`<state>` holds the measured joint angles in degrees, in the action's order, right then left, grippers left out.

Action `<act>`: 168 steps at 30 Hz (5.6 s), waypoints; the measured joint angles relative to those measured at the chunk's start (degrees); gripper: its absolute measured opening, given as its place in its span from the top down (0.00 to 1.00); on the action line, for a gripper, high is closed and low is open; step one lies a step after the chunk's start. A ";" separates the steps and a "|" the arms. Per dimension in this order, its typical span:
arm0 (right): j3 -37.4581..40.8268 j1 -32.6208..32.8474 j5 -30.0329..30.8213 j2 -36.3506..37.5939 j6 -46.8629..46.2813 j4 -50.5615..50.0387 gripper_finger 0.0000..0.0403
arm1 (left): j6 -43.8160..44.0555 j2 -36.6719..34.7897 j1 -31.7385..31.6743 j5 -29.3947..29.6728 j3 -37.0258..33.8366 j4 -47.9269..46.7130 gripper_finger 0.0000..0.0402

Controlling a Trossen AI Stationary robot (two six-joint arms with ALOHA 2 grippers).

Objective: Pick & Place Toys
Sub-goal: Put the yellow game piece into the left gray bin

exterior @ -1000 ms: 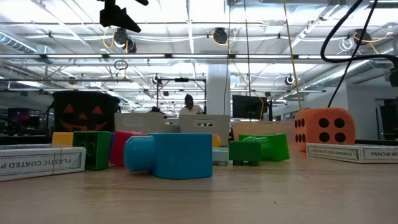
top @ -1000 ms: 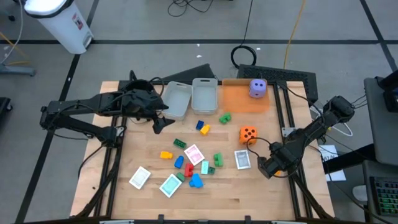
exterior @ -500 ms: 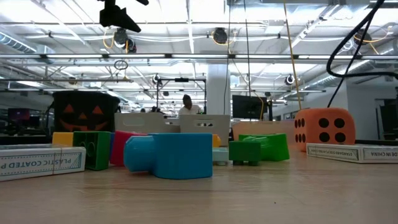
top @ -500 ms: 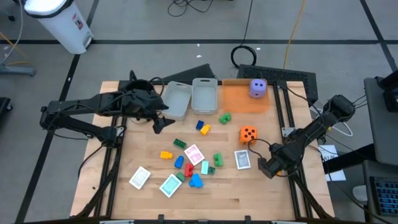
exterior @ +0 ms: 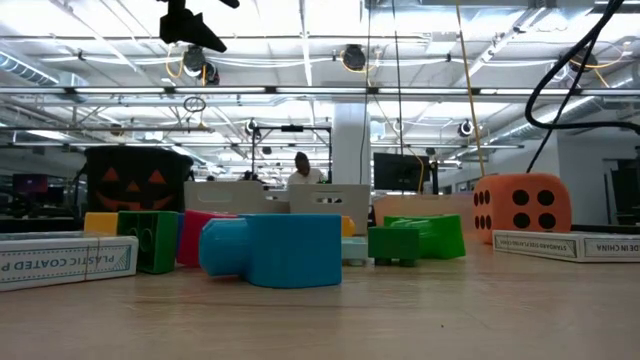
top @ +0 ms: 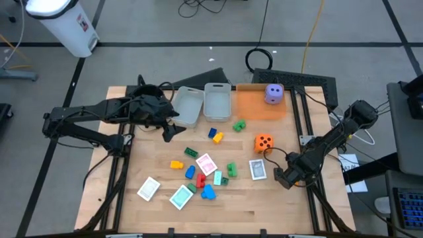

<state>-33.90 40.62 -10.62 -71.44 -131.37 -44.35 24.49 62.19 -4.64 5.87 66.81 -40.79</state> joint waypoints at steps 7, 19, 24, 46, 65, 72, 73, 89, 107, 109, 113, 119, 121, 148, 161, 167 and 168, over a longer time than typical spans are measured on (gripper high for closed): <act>0.20 0.00 0.05 1.40 0.25 -0.02 0.29 | 0.00 0.00 0.00 0.02 0.00 0.43 0.03; 0.20 0.00 0.44 5.06 1.58 0.01 0.64 | -0.02 0.00 0.00 0.04 0.00 0.44 0.03; 0.18 -0.02 3.52 7.57 2.01 0.01 0.70 | -0.02 0.00 0.00 0.04 0.00 0.71 0.03; 0.08 -10.96 44.38 17.06 16.34 22.64 0.70 | 1.27 0.00 0.00 0.02 0.00 2.13 0.03; -2.39 -34.79 40.95 16.67 80.49 80.35 0.70 | 18.62 6.98 -1.44 -14.75 0.04 26.87 0.03; -11.39 -39.81 27.47 13.31 100.43 78.43 0.70 | 39.84 17.97 -5.06 -26.70 0.04 56.40 0.03; -12.43 -39.85 26.26 13.33 103.52 78.16 0.70 | 43.21 19.54 -5.44 -27.22 0.04 60.34 0.03; -16.89 -39.91 19.29 12.18 124.42 75.58 0.69 | 70.28 35.09 -4.69 -23.36 0.04 98.21 0.03; -16.84 -40.18 19.06 9.05 123.63 77.14 0.69 | 68.59 35.28 -4.22 -22.54 0.15 99.18 0.19; -16.84 -40.43 19.00 9.05 123.45 77.30 0.69 | 68.59 35.28 -4.22 -22.72 0.15 99.16 0.25; -16.84 -40.98 19.03 9.06 123.47 77.80 0.69 | 68.63 35.34 -4.07 -22.83 0.15 99.18 0.35; -16.84 -41.53 19.44 9.10 123.47 77.82 0.69 | 68.72 35.34 -3.78 -23.86 0.15 99.40 0.41; -16.84 -41.78 19.45 9.10 123.31 77.79 0.69 | 68.76 35.34 -3.74 -23.87 0.15 99.40 0.42; -16.86 -41.81 19.35 9.10 124.78 76.98 0.69 | 68.27 35.26 -4.37 -24.64 0.15 101.24 0.42; -16.86 -41.79 17.84 9.12 124.61 75.80 0.69 | 68.37 35.26 -4.37 -26.18 0.15 101.30 0.42; -16.86 -41.79 16.46 9.10 124.60 75.79 0.69 | 68.34 35.26 -4.37 -26.53 0.15 101.17 0.42; -16.86 -41.79 16.39 9.10 124.61 75.79 0.69 | 68.33 35.26 -4.35 -26.63 0.15 101.15 0.42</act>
<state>-50.76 -1.17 5.77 -62.35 -6.76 31.44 92.82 97.45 -8.99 -20.76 66.96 60.36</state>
